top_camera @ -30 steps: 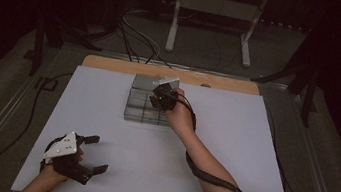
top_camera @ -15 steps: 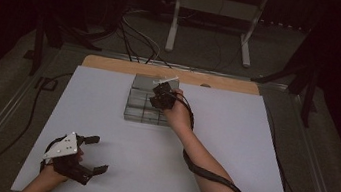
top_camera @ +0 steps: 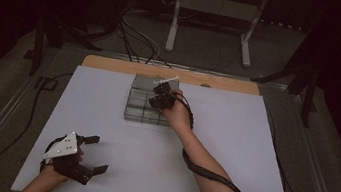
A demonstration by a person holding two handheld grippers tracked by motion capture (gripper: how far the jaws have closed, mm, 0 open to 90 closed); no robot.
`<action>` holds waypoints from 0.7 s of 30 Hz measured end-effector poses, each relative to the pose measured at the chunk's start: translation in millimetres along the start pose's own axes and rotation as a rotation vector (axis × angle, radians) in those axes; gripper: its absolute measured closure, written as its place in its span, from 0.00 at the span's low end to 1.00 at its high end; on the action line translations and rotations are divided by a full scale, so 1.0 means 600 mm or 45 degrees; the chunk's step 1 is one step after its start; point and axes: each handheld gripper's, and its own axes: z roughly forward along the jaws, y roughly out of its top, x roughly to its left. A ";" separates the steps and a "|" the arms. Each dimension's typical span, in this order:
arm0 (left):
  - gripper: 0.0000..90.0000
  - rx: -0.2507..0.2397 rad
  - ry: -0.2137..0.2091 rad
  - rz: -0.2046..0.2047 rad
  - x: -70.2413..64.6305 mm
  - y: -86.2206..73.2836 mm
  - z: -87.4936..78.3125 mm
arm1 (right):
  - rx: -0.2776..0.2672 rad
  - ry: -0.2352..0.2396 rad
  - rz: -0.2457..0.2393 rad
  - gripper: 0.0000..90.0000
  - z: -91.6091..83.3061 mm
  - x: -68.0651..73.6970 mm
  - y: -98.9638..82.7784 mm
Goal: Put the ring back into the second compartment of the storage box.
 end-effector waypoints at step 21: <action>0.01 0.003 0.005 0.002 0.000 0.000 0.001 | -0.196 0.260 0.017 0.02 -0.055 0.001 -0.009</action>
